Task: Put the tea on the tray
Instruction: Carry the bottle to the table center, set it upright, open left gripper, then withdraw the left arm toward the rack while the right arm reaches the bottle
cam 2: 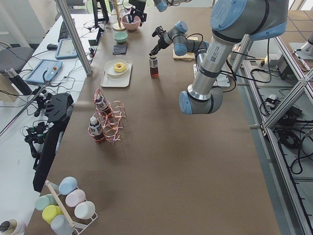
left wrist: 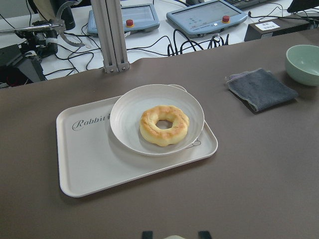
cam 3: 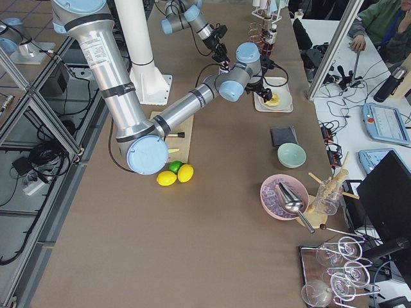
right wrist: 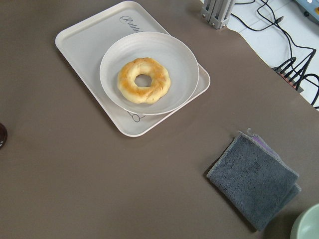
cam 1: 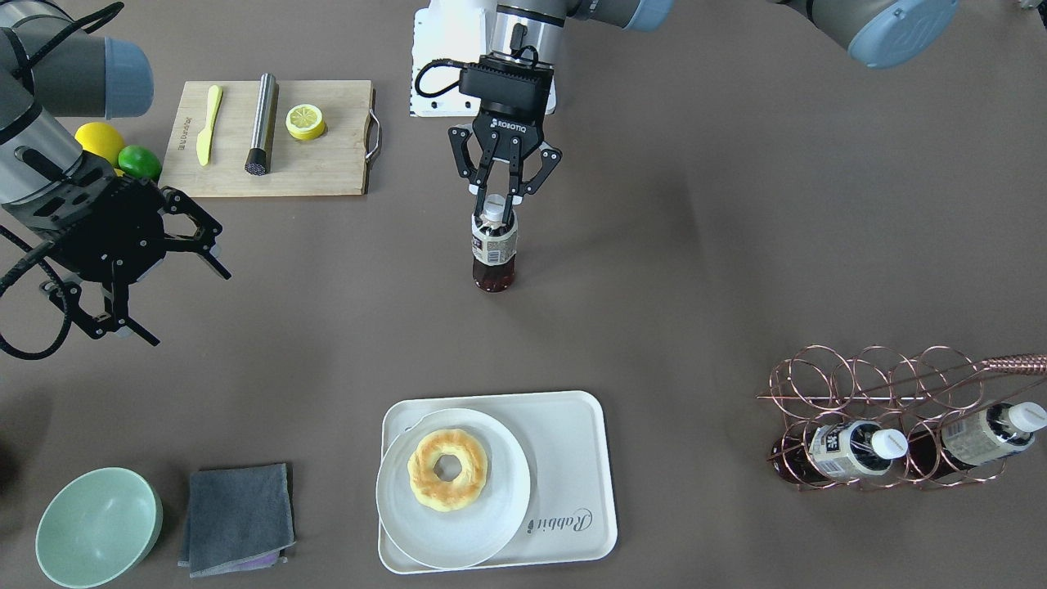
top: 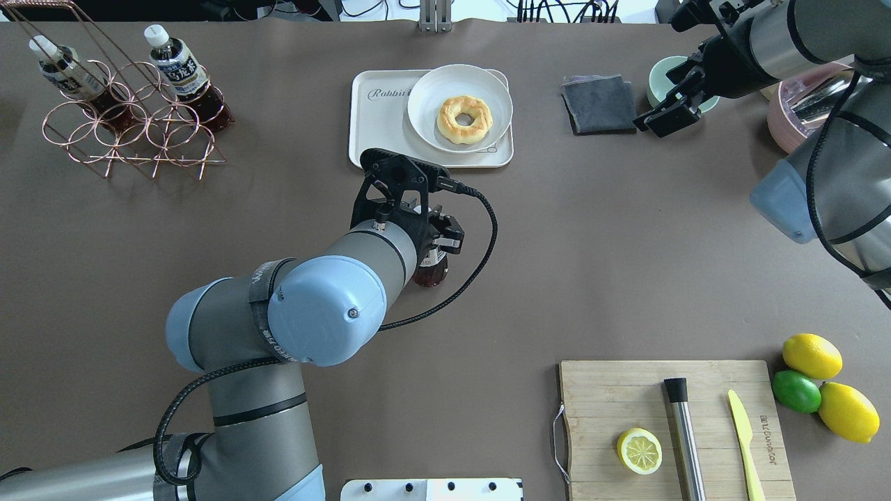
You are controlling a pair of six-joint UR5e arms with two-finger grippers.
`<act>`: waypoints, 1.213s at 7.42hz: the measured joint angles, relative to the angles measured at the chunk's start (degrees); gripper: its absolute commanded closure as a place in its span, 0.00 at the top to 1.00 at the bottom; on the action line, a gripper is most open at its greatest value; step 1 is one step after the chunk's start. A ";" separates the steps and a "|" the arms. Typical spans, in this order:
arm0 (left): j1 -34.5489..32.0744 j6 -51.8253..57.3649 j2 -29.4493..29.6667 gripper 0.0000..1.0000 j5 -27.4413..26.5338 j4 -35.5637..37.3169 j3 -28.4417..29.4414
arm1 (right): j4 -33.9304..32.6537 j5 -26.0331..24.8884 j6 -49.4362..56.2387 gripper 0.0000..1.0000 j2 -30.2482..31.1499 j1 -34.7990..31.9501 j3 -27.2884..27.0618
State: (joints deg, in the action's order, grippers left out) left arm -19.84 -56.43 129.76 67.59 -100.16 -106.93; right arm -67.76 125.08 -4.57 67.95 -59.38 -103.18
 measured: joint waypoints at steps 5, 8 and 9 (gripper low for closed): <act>-3.24 0.32 -3.11 0.99 2.66 -0.05 -7.66 | 0.27 -0.14 -1.87 1.00 -0.96 0.63 -0.41; -16.19 1.47 -11.64 0.99 22.70 0.08 -11.59 | 0.44 -5.23 -11.24 0.99 -4.96 6.20 -2.31; -20.38 3.00 -15.43 0.99 28.23 0.06 -12.27 | 1.61 -7.97 -15.88 0.98 -5.61 9.31 -3.79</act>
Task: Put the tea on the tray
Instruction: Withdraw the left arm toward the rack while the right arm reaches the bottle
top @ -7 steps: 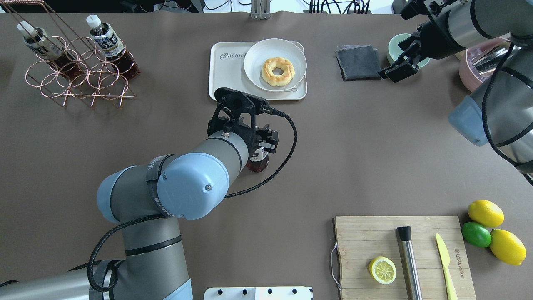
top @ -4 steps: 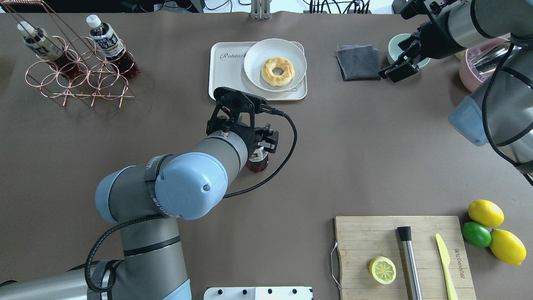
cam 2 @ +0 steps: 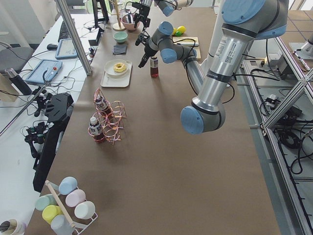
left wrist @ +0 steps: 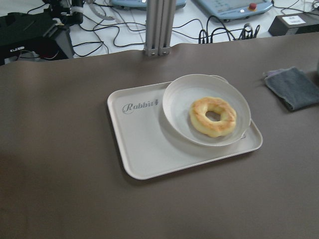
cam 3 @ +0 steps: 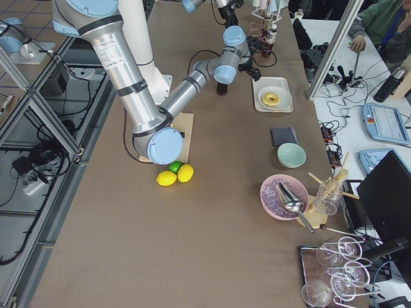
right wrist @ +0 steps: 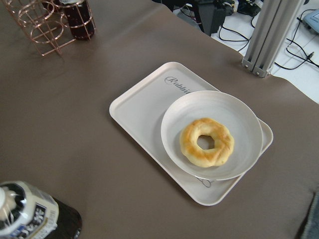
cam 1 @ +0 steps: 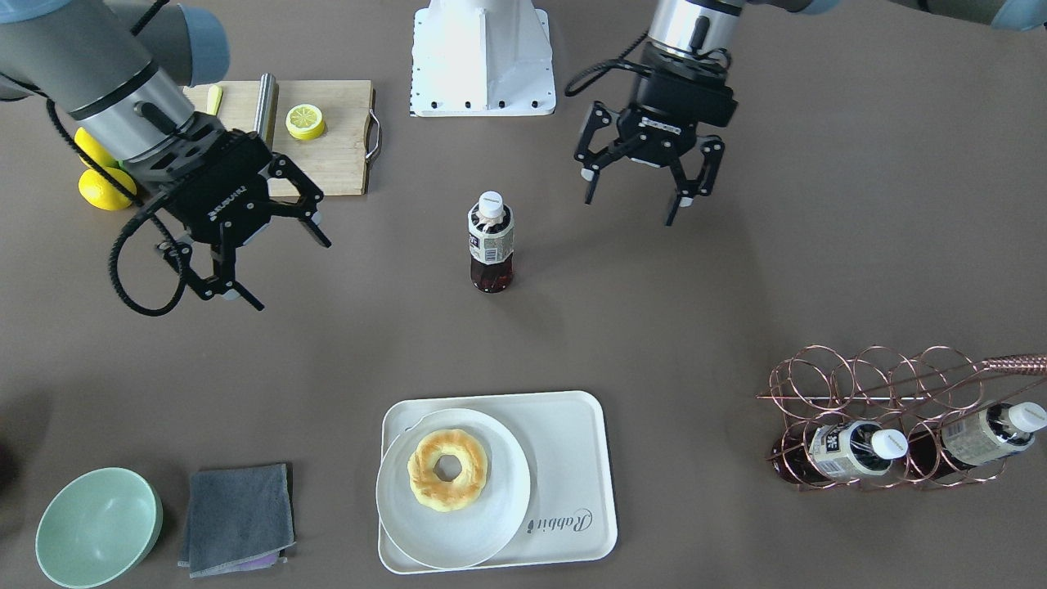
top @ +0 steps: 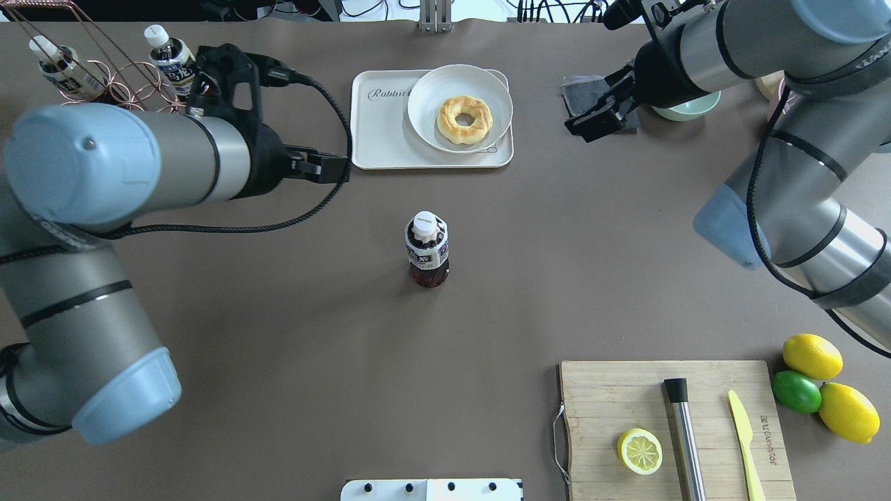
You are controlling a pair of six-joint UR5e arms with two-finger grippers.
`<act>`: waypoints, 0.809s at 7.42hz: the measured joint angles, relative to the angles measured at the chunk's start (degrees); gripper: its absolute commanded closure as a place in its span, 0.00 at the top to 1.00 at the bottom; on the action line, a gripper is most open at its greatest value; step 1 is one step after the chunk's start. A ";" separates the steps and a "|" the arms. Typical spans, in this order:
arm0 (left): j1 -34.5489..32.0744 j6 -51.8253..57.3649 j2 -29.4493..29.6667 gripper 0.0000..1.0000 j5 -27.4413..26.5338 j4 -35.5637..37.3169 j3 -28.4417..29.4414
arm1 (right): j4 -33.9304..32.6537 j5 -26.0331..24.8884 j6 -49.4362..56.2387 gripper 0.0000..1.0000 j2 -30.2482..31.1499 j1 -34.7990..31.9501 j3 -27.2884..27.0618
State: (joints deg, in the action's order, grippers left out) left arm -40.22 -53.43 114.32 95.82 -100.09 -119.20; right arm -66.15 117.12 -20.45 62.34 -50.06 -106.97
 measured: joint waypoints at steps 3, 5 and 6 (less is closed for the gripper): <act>-11.47 11.63 -13.00 0.99 13.14 -0.98 -1.07 | 7.58 -14.81 -14.13 0.98 -1.19 12.02 -1.34; -14.94 19.34 -21.66 0.99 15.73 -7.65 0.22 | 7.90 -25.42 -19.74 0.97 -2.20 19.04 -2.12; -15.42 20.46 -23.65 0.99 16.01 -10.53 1.33 | 7.79 -31.25 -21.06 0.96 -2.33 22.75 -2.42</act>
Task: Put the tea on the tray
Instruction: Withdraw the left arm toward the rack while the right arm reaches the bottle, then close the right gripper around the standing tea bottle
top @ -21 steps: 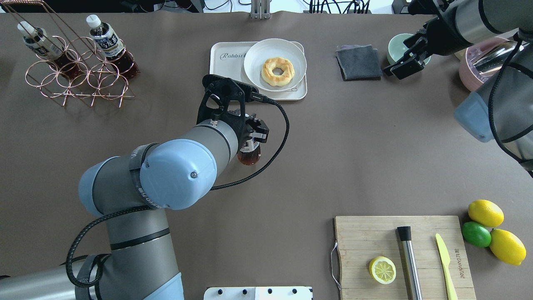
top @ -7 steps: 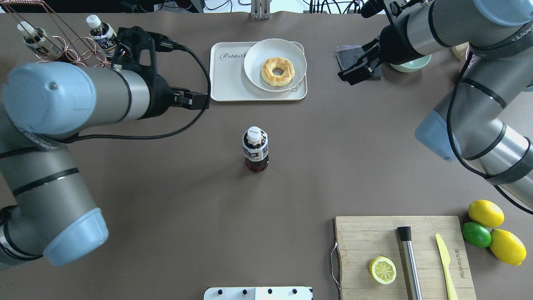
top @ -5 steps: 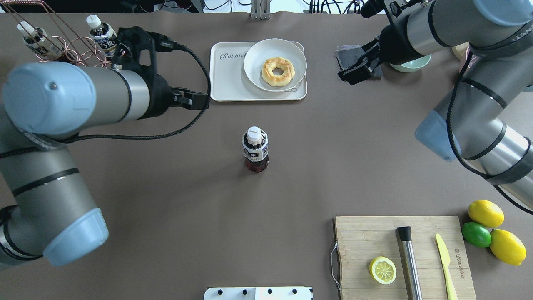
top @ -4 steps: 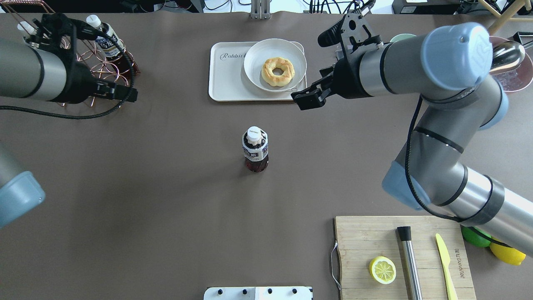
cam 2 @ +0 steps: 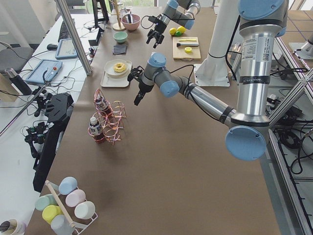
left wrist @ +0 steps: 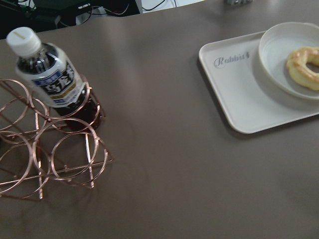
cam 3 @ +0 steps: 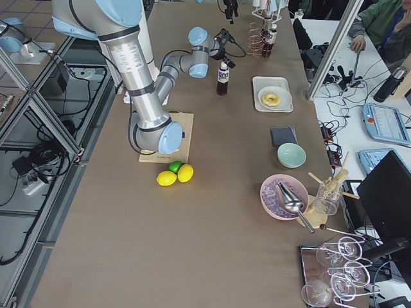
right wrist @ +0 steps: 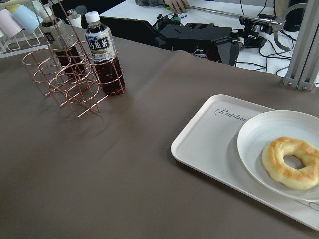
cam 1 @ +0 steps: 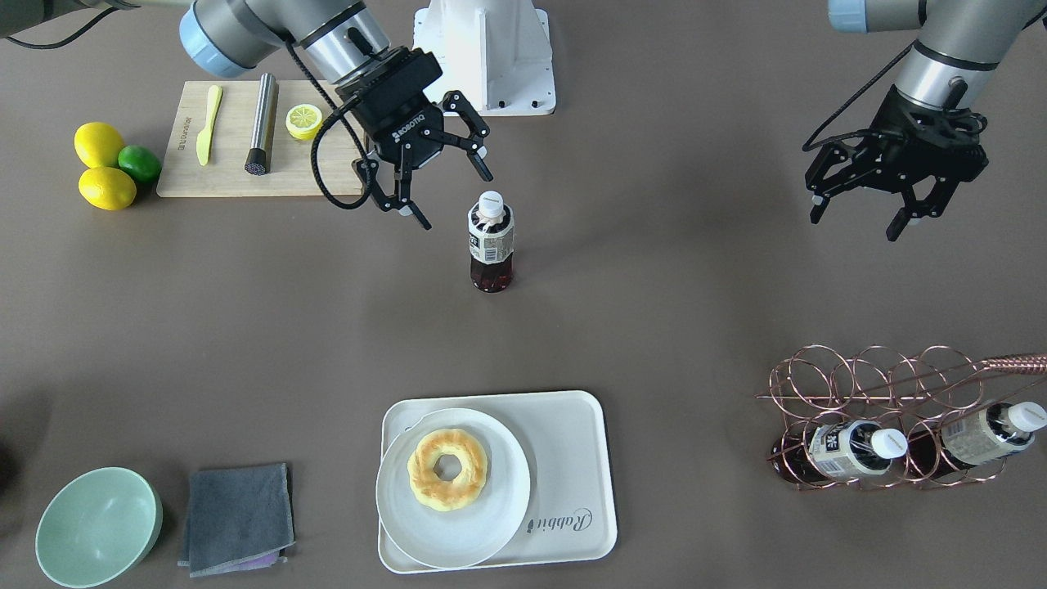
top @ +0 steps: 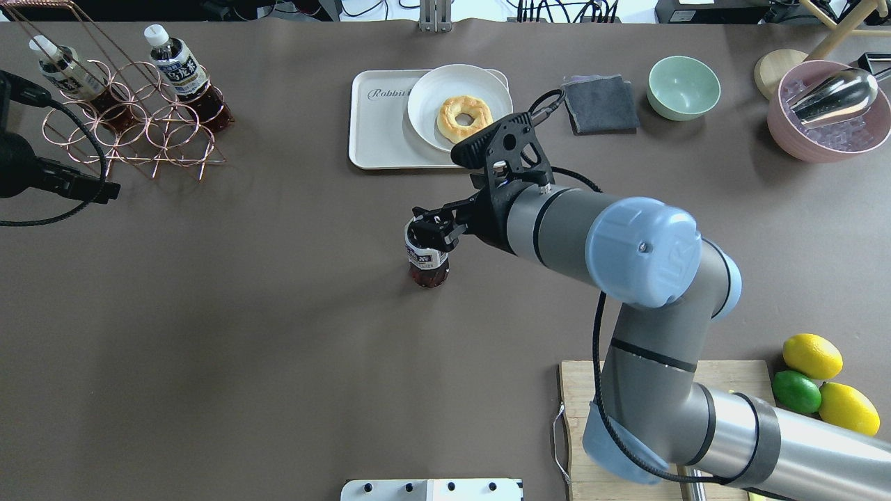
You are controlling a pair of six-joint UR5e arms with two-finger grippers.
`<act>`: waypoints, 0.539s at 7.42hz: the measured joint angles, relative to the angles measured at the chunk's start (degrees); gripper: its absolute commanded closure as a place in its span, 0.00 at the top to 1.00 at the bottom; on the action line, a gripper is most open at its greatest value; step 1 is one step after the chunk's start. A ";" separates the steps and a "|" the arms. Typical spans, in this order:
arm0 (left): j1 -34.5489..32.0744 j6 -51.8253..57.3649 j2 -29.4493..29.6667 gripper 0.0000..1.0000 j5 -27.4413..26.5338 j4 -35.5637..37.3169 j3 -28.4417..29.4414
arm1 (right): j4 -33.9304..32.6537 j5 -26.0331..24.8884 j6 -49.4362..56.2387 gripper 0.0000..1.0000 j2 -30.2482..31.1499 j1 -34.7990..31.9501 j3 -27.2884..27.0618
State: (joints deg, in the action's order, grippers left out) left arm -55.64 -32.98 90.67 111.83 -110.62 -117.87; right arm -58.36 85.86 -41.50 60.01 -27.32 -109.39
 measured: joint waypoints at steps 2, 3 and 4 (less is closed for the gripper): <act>-0.22 0.27 -1.14 0.99 0.20 -2.03 0.95 | -1.27 -9.67 -0.70 0.96 -0.11 5.46 0.10; -0.24 0.23 -1.23 0.99 0.22 -2.22 0.97 | -1.61 -12.48 -0.62 0.94 -0.08 6.81 0.62; -0.26 0.21 -1.25 0.99 0.22 -2.28 0.89 | -1.70 -14.58 -0.39 0.90 -0.11 7.63 1.58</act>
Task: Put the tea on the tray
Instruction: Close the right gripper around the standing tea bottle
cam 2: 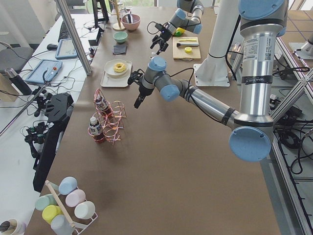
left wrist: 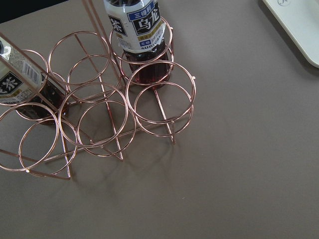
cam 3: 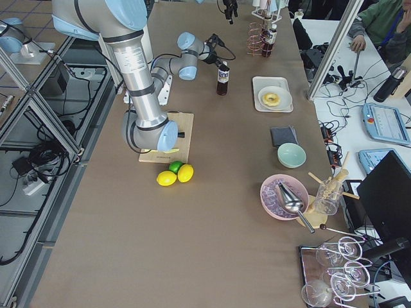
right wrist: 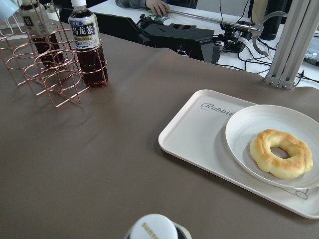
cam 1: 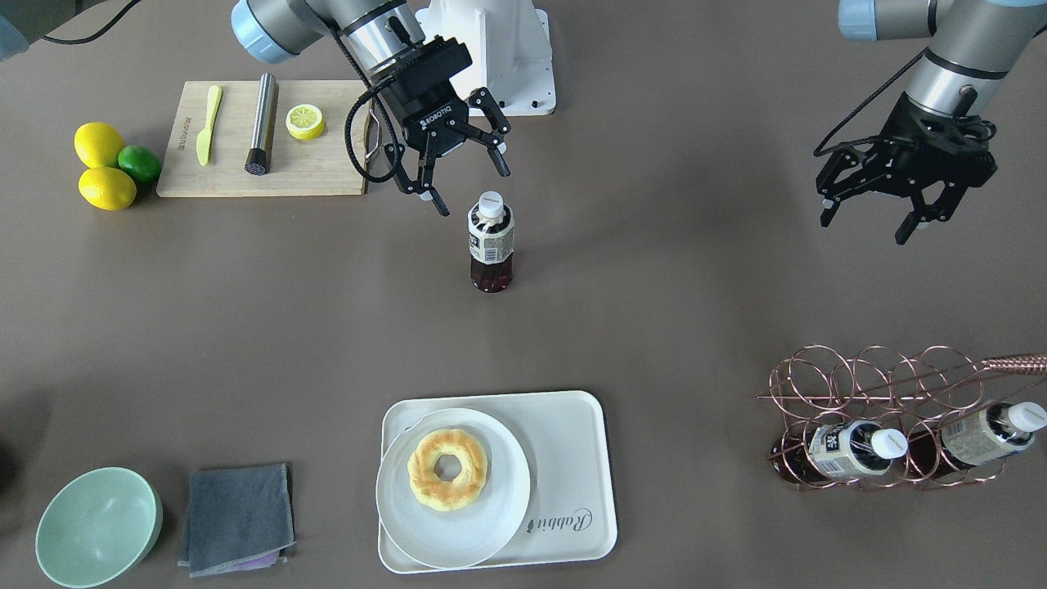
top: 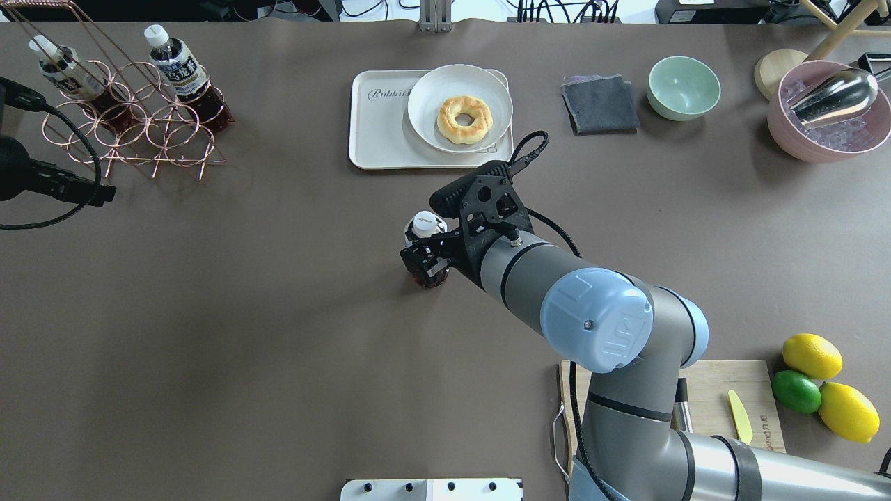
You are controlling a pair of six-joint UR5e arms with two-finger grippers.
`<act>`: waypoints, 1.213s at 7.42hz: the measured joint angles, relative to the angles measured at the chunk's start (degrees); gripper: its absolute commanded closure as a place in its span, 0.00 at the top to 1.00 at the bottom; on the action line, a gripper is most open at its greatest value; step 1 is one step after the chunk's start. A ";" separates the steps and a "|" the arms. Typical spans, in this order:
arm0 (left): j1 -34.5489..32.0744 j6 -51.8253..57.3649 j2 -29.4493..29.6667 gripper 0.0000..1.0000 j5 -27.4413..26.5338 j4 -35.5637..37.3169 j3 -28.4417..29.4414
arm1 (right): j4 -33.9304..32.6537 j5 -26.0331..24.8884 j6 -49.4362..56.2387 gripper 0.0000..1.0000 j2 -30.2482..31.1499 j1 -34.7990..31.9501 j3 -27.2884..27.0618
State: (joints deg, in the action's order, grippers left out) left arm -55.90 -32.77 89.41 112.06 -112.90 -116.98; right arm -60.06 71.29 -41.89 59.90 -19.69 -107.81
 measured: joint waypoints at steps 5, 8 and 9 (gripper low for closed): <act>0.00 -0.01 0.04 0.99 0.01 -0.03 0.05 | -0.04 -2.02 0.29 0.80 -2.34 1.01 2.28; 0.00 0.06 0.18 0.99 0.01 -0.03 0.14 | -0.05 -2.42 0.56 0.51 -2.37 1.03 3.15; 0.00 0.04 0.30 0.99 0.01 -0.03 0.20 | -0.02 -2.45 0.58 0.12 -2.49 1.04 3.19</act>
State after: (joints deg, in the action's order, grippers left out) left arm -55.90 -32.73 89.71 112.06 -112.94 -116.78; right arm -60.08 68.83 -41.31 57.41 -18.65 -104.63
